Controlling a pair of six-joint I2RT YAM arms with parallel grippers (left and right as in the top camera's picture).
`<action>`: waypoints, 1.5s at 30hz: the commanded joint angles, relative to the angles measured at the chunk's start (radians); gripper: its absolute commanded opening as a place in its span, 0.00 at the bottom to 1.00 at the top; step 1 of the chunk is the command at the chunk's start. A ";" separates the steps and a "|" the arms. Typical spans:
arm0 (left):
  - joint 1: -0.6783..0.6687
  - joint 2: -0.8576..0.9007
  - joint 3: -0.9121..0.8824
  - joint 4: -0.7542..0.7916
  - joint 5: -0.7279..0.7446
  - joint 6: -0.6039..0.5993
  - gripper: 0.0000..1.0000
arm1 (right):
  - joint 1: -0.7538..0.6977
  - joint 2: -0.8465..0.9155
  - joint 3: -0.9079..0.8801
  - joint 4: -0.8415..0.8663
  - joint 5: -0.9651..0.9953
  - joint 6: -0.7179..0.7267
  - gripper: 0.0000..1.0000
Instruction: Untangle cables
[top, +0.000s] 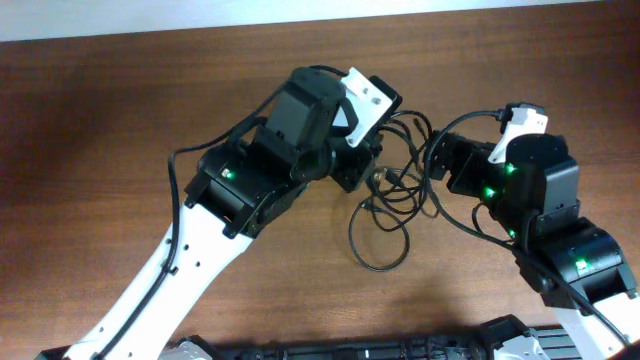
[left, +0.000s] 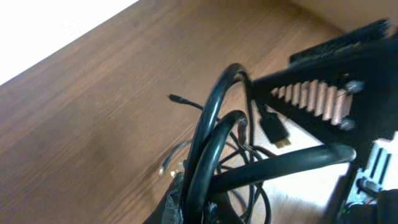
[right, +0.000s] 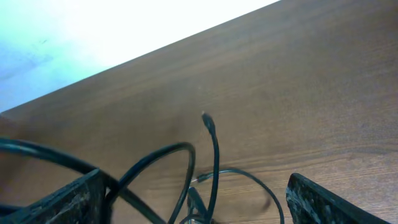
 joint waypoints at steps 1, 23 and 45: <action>0.000 -0.023 0.006 0.041 0.086 0.011 0.00 | -0.002 0.027 0.008 0.000 0.009 -0.022 0.92; 0.000 -0.212 0.006 0.011 -0.314 0.029 0.00 | -0.003 0.125 0.008 -0.060 0.136 -0.013 0.92; 0.000 -0.134 0.006 0.080 -0.481 -0.163 0.04 | -0.003 -0.036 0.008 -0.067 0.105 0.006 0.92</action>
